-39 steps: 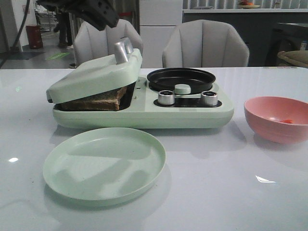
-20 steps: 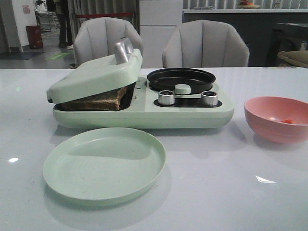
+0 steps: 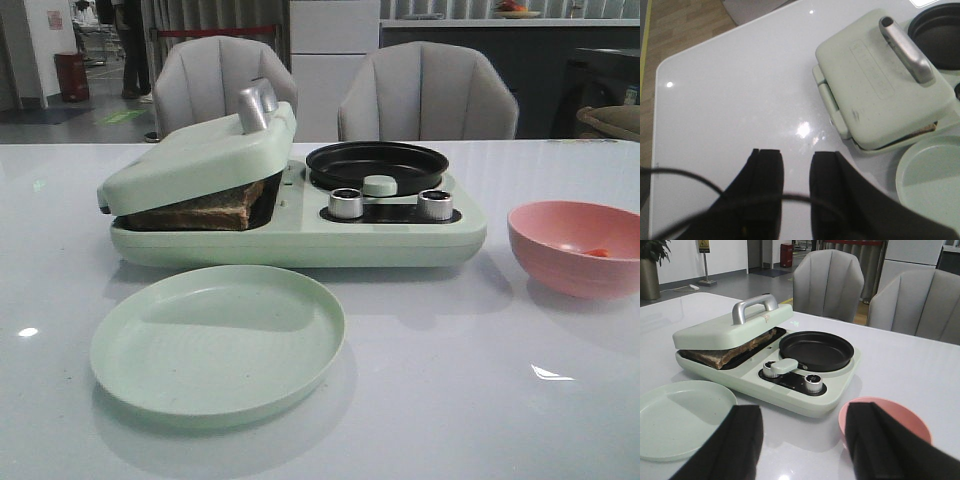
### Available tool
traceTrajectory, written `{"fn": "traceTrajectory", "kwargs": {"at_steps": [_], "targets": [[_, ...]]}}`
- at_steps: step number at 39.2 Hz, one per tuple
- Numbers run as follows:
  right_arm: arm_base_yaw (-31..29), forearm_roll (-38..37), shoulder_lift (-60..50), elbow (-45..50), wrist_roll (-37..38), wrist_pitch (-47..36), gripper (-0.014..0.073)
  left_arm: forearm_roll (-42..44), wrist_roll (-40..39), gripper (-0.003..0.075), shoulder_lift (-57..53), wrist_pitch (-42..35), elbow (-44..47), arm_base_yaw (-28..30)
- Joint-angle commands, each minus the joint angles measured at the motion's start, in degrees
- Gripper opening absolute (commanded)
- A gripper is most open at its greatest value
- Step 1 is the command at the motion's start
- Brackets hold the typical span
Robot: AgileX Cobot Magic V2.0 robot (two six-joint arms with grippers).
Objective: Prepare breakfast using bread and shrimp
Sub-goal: 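Release the lid handle and raise the left gripper away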
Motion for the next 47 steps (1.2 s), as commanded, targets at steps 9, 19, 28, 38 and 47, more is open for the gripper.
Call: {"fn": "traceTrajectory", "kwargs": {"at_steps": [9,19,28,38,47], "targets": [[0.03,-0.37,0.27,-1.57,-0.17,-4.99,0.047,0.6,-7.62,0.0223,-15.42,-14.47,17.77,-0.38],[0.03,-0.37,0.27,-1.57,-0.22,-4.99,0.047,-1.88,-8.0,0.0223,-31.38,-23.75,35.4,-0.38],[0.03,-0.37,0.27,-1.57,-0.22,-4.99,0.047,-4.98,-8.0,0.0223,-45.14,-28.66,47.85,-0.38],[0.03,-0.37,0.27,-1.57,-0.22,-4.99,0.047,-7.19,-9.02,0.0203,-59.75,-29.7,57.78,-0.38],[0.03,-0.37,0.27,-1.57,-0.22,-4.93,0.047,-6.96,-9.02,0.015,-65.36,-35.32,64.09,-0.38]]}}
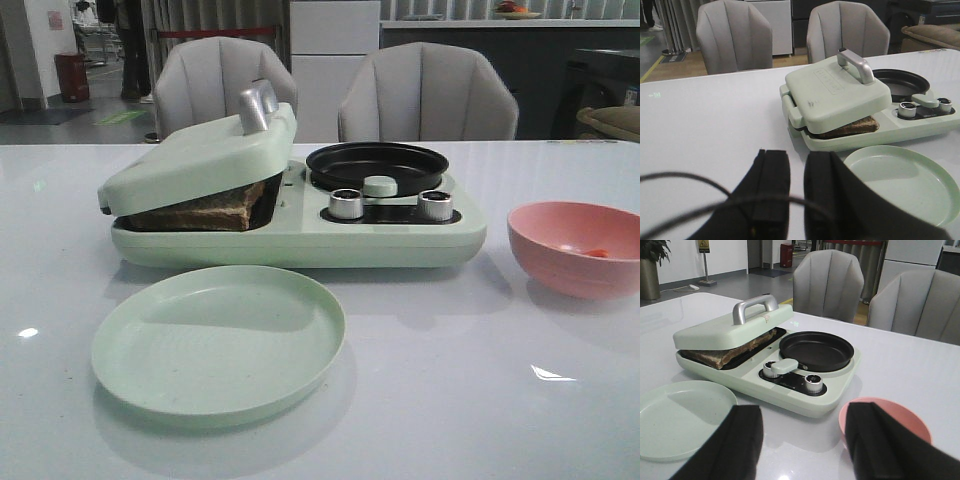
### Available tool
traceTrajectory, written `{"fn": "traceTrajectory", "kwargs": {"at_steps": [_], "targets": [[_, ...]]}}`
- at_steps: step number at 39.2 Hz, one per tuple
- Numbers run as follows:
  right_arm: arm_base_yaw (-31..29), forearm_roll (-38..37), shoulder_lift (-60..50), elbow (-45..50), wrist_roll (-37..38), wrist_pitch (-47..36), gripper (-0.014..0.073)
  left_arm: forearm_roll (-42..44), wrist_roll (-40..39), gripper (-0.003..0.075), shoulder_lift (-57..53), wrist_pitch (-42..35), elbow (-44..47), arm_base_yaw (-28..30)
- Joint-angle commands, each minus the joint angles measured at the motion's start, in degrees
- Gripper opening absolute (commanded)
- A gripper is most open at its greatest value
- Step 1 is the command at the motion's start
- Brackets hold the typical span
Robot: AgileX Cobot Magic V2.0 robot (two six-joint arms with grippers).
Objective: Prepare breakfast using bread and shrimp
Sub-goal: 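Release the lid handle and raise the left gripper away, then move the right gripper to the pink bowl and grasp its rim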
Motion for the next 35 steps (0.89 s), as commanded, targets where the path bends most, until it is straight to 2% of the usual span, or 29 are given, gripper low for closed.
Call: {"fn": "traceTrajectory", "kwargs": {"at_steps": [1,5,35], "targets": [[0.03,-0.37,0.27,-1.57,-0.22,-4.98,0.047,-0.41,-0.71,0.0143,-0.23,-6.72,-0.21,-0.38],[0.03,-0.37,0.27,-1.57,-0.22,-4.92,0.047,-0.41,-0.71,0.0111,-0.21,-7.13,-0.21,-0.38],[0.03,-0.37,0.27,-1.57,-0.22,-4.92,0.047,-0.41,-0.71,0.0112,-0.21,-8.1,-0.21,-0.38]]}}
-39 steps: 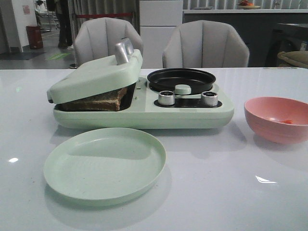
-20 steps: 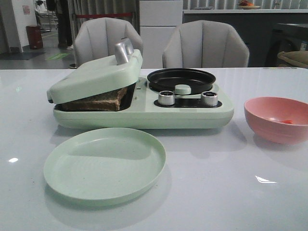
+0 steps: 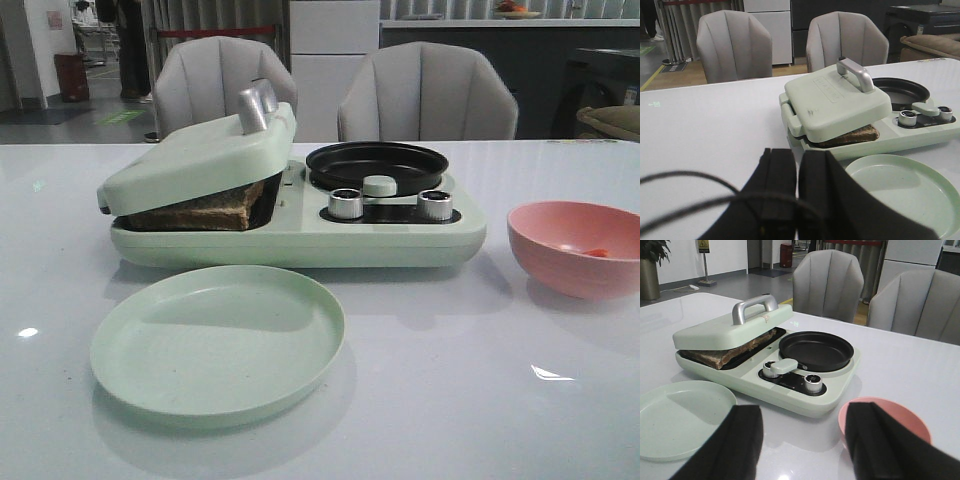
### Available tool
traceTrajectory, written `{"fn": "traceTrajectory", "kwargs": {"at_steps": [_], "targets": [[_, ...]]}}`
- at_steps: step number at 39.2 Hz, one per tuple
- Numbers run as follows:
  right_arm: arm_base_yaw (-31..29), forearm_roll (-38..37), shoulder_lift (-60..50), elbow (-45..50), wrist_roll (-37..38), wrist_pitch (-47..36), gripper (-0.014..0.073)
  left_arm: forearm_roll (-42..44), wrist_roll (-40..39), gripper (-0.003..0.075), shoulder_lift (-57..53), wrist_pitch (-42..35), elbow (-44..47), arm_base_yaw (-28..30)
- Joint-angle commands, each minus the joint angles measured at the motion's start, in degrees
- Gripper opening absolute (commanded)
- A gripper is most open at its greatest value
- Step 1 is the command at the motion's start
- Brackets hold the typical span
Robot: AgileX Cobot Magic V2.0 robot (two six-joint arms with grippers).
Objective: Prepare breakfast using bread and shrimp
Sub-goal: 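Move the right gripper to the pink bowl and grasp its rim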
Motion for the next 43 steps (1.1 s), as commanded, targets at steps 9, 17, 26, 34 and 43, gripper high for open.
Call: {"fn": "traceTrajectory", "kwargs": {"at_steps": [9,17,26,34,43], "targets": [[0.03,-0.37,0.27,-1.57,-0.17,-6.77,0.047,-0.41,-0.61,0.0112,-0.21,-4.85,-1.36,-0.38],[0.03,-0.37,0.43,-2.62,-0.17,-8.43,0.047,-0.41,-0.61,0.0112,-0.21,-4.85,-1.36,-0.38],[0.03,-0.18,8.89,-12.3,-0.17,4.63,0.047,-0.41,-0.61,0.0112,-0.21,-4.85,-1.36,-0.38],[0.03,-0.12,14.96,-13.57,-0.17,5.81,0.047,-0.41,-0.61,0.0112,-0.21,-4.85,-1.36,-0.38],[0.03,0.34,17.44,-13.57,-0.17,4.18,0.047,-0.41,-0.61,0.0112,-0.21,-4.85,-1.36,-0.38]]}}
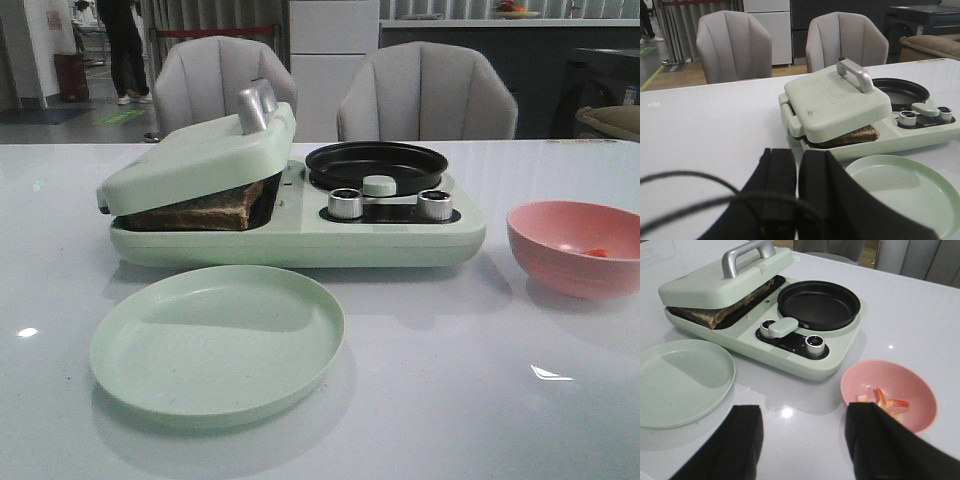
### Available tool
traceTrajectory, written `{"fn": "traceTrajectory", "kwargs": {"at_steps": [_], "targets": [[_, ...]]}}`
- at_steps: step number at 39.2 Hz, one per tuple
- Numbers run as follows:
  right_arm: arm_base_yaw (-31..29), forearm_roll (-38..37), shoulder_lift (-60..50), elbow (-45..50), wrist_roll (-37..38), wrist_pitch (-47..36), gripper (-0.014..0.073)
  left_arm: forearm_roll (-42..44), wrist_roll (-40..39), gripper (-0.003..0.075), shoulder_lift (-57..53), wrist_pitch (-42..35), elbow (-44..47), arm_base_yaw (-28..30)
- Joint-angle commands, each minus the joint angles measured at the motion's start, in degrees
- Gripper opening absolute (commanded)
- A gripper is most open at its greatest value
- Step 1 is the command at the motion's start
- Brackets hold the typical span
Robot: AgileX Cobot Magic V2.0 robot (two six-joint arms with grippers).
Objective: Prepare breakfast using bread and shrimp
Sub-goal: 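Move the right gripper to the pink bowl and grasp its rim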
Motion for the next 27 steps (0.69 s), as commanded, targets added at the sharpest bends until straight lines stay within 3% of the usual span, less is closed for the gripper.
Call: {"fn": "traceTrajectory", "kwargs": {"at_steps": [1,10,27], "targets": [[-0.03,0.41,0.66,-2.2,-0.17,-4.98,0.047,-0.41,-0.61,0.0112,-0.21,-4.75,-1.36,-0.38],[-1.61,4.88,4.65,-6.81,0.64,-0.25,0.047,-0.41,-0.61,0.0112,-0.21,-4.75,-1.36,-0.38],[-17.71,9.2,23.12,-22.91,2.43,10.15,0.047,-0.41,-0.61,0.0112,-0.21,-4.75,-1.36,-0.38]]}}
